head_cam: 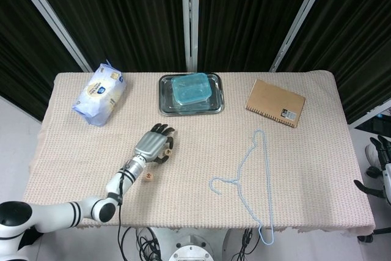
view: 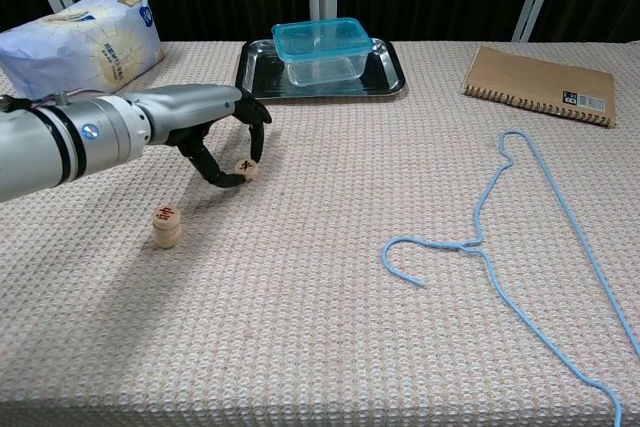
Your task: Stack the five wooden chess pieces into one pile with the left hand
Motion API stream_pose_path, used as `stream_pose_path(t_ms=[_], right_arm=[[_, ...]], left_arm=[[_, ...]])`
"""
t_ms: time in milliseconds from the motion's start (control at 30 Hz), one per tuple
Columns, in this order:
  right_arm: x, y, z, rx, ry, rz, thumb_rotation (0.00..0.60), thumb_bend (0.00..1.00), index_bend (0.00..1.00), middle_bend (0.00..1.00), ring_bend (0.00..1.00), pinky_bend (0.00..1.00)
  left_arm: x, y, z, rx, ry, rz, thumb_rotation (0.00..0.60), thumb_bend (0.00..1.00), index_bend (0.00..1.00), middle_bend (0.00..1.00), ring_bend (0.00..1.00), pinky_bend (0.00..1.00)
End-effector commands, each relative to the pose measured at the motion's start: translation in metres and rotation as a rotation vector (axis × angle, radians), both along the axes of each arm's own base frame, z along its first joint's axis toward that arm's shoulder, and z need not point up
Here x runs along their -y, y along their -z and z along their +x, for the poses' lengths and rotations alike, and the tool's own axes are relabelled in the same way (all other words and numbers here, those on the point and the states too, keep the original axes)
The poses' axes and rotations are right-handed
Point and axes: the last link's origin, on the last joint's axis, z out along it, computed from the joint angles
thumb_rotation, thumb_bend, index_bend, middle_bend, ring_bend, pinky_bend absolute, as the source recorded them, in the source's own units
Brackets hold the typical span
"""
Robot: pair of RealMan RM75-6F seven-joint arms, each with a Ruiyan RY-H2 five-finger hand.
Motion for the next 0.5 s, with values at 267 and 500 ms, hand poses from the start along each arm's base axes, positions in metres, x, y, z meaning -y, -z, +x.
stream_pose_path(t_ms=[267, 500], right_arm=[[0.000, 0.001, 0.002, -0.001, -0.006, 0.004, 0.600, 0.07, 0.00, 0.00, 0.00, 0.00], [-0.001, 0.006, 0.005, -0.012, -0.014, 0.018, 0.600, 0.07, 0.00, 0.00, 0.00, 0.00]], left_arm=[[0.028, -0.058, -0.010, -0.027, -0.002, 0.020, 0.600, 0.31, 0.48, 0.11, 0.00, 0.00], [0.067, -0.084, -0.011, -0.025, -0.011, -0.016, 0.600, 0.30, 0.48, 0.13, 0.00, 0.00]])
